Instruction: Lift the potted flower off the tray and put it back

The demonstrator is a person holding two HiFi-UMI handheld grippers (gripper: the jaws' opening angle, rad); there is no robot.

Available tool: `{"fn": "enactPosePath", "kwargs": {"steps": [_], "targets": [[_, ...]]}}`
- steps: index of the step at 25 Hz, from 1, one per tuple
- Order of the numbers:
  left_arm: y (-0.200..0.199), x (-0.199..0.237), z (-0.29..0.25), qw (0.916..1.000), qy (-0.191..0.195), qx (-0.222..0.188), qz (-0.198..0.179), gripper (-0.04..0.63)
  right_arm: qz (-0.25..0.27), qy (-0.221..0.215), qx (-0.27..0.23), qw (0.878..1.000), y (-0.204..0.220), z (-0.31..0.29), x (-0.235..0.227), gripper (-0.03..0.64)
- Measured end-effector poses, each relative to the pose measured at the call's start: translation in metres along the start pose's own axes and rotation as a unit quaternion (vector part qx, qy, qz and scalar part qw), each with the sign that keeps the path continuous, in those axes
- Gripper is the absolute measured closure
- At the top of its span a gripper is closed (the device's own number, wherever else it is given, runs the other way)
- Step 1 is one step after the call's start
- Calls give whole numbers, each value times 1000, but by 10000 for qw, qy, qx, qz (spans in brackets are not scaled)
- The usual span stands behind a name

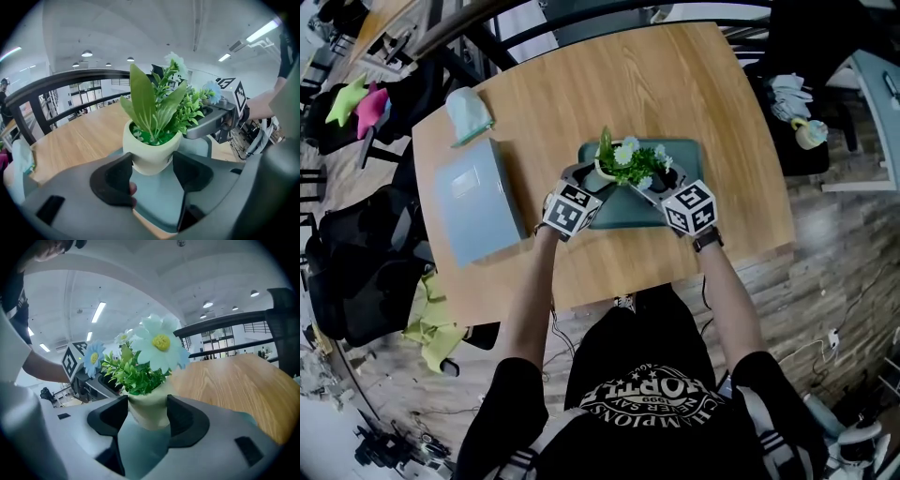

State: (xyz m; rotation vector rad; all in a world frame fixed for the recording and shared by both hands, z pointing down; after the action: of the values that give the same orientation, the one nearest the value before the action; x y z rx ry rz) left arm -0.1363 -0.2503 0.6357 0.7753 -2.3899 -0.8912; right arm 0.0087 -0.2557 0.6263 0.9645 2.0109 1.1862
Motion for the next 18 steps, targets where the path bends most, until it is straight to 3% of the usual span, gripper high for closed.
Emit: {"fn": "enactPosePath", "kwargs": {"steps": [18], "targets": [[-35,-76,82,9993,-119,-330,-144,307,333,167,62,9993,-67,83,56,341]]}}
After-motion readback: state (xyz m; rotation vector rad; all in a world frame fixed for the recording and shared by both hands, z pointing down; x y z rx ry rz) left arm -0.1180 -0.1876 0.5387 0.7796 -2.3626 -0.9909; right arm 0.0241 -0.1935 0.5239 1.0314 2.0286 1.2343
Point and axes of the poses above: the fingertips, and each gripper's own axes: z backward along the fingers, x to its left, y out of its underside, the point moved 6 cm from there along z, backward along the fingers, and after that the axes turned 10 degrees about z, right-handed, at the moved point
